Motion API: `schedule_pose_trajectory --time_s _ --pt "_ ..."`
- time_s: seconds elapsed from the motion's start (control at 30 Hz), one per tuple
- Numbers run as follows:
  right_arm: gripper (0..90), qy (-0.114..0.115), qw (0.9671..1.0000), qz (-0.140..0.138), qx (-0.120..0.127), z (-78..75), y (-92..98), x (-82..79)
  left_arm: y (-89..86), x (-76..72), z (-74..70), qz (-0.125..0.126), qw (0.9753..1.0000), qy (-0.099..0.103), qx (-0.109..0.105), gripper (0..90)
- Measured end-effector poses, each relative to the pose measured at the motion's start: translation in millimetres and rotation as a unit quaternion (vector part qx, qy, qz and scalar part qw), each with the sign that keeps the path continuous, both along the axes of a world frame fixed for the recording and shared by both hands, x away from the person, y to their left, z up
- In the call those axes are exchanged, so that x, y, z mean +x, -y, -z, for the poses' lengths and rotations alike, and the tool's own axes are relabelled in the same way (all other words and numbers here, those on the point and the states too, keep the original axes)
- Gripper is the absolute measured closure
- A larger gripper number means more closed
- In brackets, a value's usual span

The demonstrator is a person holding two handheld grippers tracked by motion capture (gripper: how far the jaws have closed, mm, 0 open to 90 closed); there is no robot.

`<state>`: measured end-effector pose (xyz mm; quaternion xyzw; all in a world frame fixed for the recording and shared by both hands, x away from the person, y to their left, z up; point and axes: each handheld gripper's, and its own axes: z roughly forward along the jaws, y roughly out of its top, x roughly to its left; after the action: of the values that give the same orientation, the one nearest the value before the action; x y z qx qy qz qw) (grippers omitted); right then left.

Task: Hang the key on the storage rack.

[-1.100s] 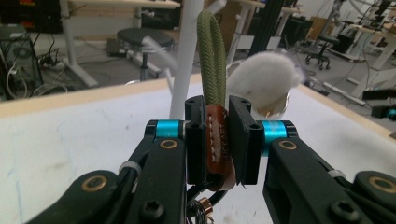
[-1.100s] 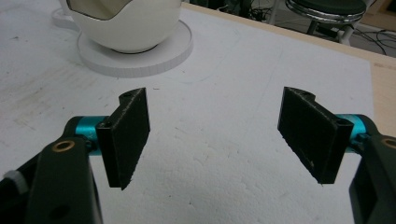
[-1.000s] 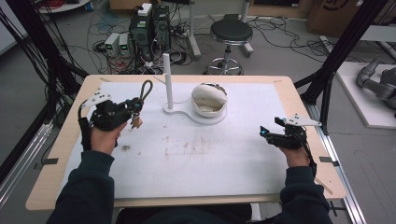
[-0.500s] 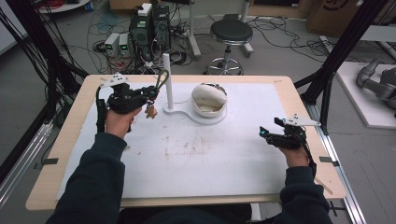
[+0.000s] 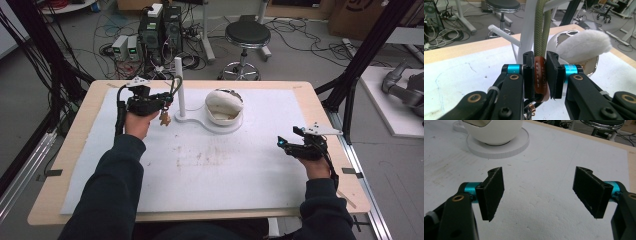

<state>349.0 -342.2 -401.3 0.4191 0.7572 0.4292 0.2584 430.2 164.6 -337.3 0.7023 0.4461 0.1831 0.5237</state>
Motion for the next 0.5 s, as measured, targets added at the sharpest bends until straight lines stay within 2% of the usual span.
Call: schedule_pose_trajectory --time_s 0.1,0.13,0.17,0.2,0.33,0.37,0.43,0.47,0.5 --pt "25.5 -0.002 1.0000 -0.001 0.002 0.4 0.7 0.3 3.0 0.6 1.5 -0.004 0.9999 0.004 0.009 75.6" --pt "25.5 -0.002 1.0000 -0.002 0.002 0.5 0.9 0.3 3.0 0.4 2.9 0.000 1.0000 -0.001 0.010 74.8" --pt "25.5 -0.002 1.0000 -0.002 0.002 0.5 0.9 0.3 3.0 0.4 2.9 0.000 1.0000 -0.001 0.010 70.8" --pt "25.5 -0.002 1.0000 -0.002 0.002 0.4 0.9 0.1 0.8 -0.8 5.5 -0.005 1.0000 -0.004 0.003 62.5" --pt "25.5 -0.002 1.0000 -0.002 0.002 0.4 1.2 -0.3 -5.3 -4.1 11.0 -0.003 1.0000 -0.005 -0.004 49.4" --pt "25.5 -0.002 1.0000 -0.002 0.002 0.4 1.2 -0.3 -8.0 -5.6 13.1 -0.001 1.0000 -0.002 -0.007 49.4" --pt "25.5 -0.002 1.0000 -0.003 0.002 0.3 0.7 -0.7 -17.3 -11.9 18.6 -0.002 0.9998 0.012 -0.015 36.2" --pt "25.5 -0.001 1.0000 -0.004 0.002 0.4 0.7 -0.7 -17.3 -11.9 18.6 -0.002 0.9998 0.012 -0.015 30.1" --pt "25.5 -0.001 1.0000 -0.004 0.002 0.4 0.7 -0.7 -20.3 -14.5 20.2 0.000 0.9998 0.015 -0.014 30.1"
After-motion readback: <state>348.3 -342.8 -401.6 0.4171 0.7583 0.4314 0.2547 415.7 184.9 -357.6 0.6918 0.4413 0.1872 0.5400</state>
